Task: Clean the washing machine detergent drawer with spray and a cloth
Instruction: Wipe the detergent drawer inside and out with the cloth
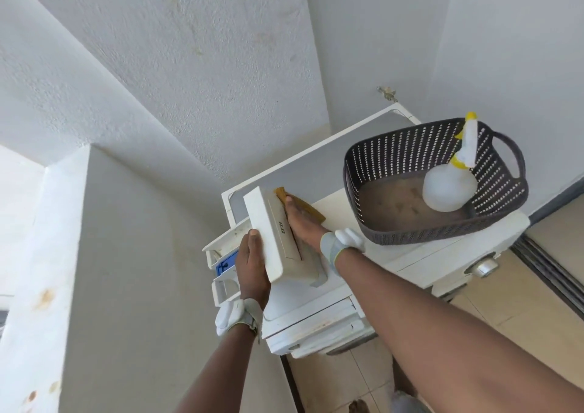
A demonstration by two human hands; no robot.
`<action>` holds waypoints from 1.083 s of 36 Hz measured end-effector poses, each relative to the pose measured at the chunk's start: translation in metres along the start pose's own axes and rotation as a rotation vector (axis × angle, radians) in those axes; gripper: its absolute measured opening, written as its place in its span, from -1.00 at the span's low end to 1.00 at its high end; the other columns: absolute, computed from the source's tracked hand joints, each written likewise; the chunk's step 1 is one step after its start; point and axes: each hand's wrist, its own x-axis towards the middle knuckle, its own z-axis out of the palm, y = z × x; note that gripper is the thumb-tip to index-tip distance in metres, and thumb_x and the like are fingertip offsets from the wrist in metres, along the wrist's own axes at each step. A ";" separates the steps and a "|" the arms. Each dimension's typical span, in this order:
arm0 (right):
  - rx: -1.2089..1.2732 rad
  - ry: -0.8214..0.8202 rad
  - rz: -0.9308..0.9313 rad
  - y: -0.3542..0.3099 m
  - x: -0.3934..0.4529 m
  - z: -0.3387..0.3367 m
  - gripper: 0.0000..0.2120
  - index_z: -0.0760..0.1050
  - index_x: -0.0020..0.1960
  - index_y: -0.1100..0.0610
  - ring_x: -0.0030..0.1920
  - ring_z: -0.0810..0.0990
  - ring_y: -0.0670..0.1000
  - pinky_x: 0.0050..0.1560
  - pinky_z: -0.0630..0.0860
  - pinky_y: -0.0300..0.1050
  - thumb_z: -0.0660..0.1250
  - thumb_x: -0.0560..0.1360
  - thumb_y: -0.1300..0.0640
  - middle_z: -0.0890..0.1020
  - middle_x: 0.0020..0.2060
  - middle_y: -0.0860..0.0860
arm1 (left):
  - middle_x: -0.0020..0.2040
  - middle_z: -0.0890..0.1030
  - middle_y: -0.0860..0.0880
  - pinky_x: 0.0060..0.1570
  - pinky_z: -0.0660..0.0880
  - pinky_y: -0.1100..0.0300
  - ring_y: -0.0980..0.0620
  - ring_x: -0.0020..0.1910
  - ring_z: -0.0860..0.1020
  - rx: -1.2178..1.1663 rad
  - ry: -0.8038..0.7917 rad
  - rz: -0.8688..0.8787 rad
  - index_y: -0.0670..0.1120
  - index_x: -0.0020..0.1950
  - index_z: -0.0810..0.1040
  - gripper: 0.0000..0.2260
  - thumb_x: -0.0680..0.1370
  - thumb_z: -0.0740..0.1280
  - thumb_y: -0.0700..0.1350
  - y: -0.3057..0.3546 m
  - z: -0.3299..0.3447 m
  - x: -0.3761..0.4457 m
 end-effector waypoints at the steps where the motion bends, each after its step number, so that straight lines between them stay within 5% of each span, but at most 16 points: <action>1: -0.012 -0.005 -0.007 0.003 0.000 0.002 -0.39 0.04 0.67 -0.10 0.63 0.13 0.13 0.62 0.01 0.01 -0.15 0.69 -0.30 0.16 0.65 0.03 | -0.08 0.45 -0.01 -0.15 0.37 0.51 0.25 -0.20 0.43 0.001 0.009 -0.007 -0.18 0.01 0.48 -0.68 0.79 0.11 0.00 0.000 0.001 -0.001; 4: -0.020 0.012 -0.083 0.015 -0.016 0.004 -0.44 0.05 0.66 -0.16 0.63 0.16 0.09 0.61 0.06 0.03 -0.15 0.70 -0.28 0.20 0.63 -0.03 | -0.08 0.47 0.06 -0.12 0.38 0.53 0.35 -0.21 0.45 -0.007 0.020 -0.002 -0.05 0.00 0.47 -0.75 0.79 0.10 -0.02 0.003 0.002 -0.002; 7: -0.042 -0.004 -0.105 0.043 -0.039 0.005 -0.41 -0.02 0.67 -0.19 0.64 0.10 0.05 0.63 0.02 0.11 -0.16 0.68 -0.33 0.14 0.65 -0.09 | -0.06 0.51 0.05 -0.08 0.40 0.46 0.23 -0.13 0.47 -0.043 0.003 -0.008 -0.16 0.04 0.49 -0.67 0.78 0.11 0.04 0.002 0.001 -0.001; 11: 0.020 -0.035 -0.069 0.074 -0.078 0.010 -0.31 -0.03 0.62 -0.32 0.63 0.13 0.00 0.62 0.11 0.17 -0.15 0.55 -0.52 0.13 0.64 -0.17 | -0.10 0.48 0.13 -0.09 0.35 0.57 0.43 -0.19 0.45 0.025 0.008 -0.004 0.00 0.01 0.47 -0.75 0.80 0.08 -0.04 0.006 0.002 -0.003; 15: 0.095 -0.034 -0.022 0.077 -0.125 0.023 -0.41 -0.10 0.65 -0.23 0.64 0.07 -0.01 0.64 -0.01 0.12 -0.09 0.67 -0.34 0.09 0.63 -0.14 | 0.00 0.49 0.00 0.01 0.33 0.59 0.44 -0.07 0.44 0.070 -0.025 -0.009 -0.11 0.15 0.47 -0.82 0.80 0.09 -0.14 -0.005 -0.002 0.000; 19: -0.076 0.044 -0.231 0.075 -0.147 0.050 -0.43 -0.27 0.55 -0.40 0.62 -0.17 -0.20 0.65 -0.14 0.04 -0.16 0.61 -0.41 -0.18 0.57 -0.39 | -0.02 0.57 0.00 -0.06 0.40 0.46 0.27 -0.11 0.50 0.085 -0.028 0.027 -0.08 0.11 0.49 -0.69 0.80 0.03 0.03 0.002 -0.003 -0.003; 24: -0.263 0.116 -0.327 0.056 -0.147 0.068 -0.45 -0.27 0.62 -0.28 0.51 -0.28 -0.37 0.59 -0.22 -0.17 -0.14 0.69 -0.25 -0.28 0.53 -0.41 | -0.03 0.60 0.11 -0.02 0.40 0.44 0.31 -0.08 0.52 0.064 -0.013 0.031 -0.07 0.09 0.52 -0.66 0.79 0.02 0.06 0.002 -0.006 -0.001; 29: -0.343 0.123 -0.319 0.017 -0.104 0.052 -0.46 -0.16 0.67 -0.17 0.65 -0.02 -0.12 0.64 -0.04 0.06 -0.16 0.73 -0.19 -0.08 0.65 -0.23 | -0.03 0.62 -0.03 0.08 0.48 0.12 -0.04 0.01 0.56 0.007 -0.024 0.081 -0.08 0.06 0.52 -0.65 0.79 0.05 0.08 -0.002 -0.008 0.001; 32: -0.325 0.090 -0.235 -0.017 -0.066 0.035 -0.46 -0.10 0.67 -0.22 0.61 0.21 0.09 0.58 0.13 0.17 -0.20 0.71 -0.25 0.04 0.66 -0.18 | -0.06 0.60 -0.06 0.06 0.47 0.05 -0.05 -0.04 0.54 0.002 -0.029 0.074 -0.06 0.02 0.51 -0.61 0.73 0.05 0.18 -0.003 -0.008 0.001; 35: -0.304 0.060 -0.206 -0.036 -0.050 0.026 -0.43 -0.06 0.66 -0.24 0.61 0.21 0.12 0.59 0.09 0.20 -0.21 0.68 -0.33 0.09 0.65 -0.18 | -0.06 0.61 0.03 0.08 0.45 0.10 0.03 -0.03 0.56 -0.019 -0.027 0.046 0.02 0.04 0.53 -0.60 0.69 0.04 0.24 -0.003 -0.008 0.003; 39: -0.332 0.077 -0.234 -0.009 -0.070 0.032 -0.47 -0.12 0.62 -0.36 0.49 0.40 0.20 0.51 0.31 0.19 -0.19 0.67 -0.35 0.22 0.63 -0.08 | -0.06 0.63 0.02 0.12 0.51 -0.04 -0.02 -0.03 0.58 -0.040 -0.025 0.026 0.01 0.04 0.55 -0.60 0.70 0.05 0.24 -0.007 -0.008 0.003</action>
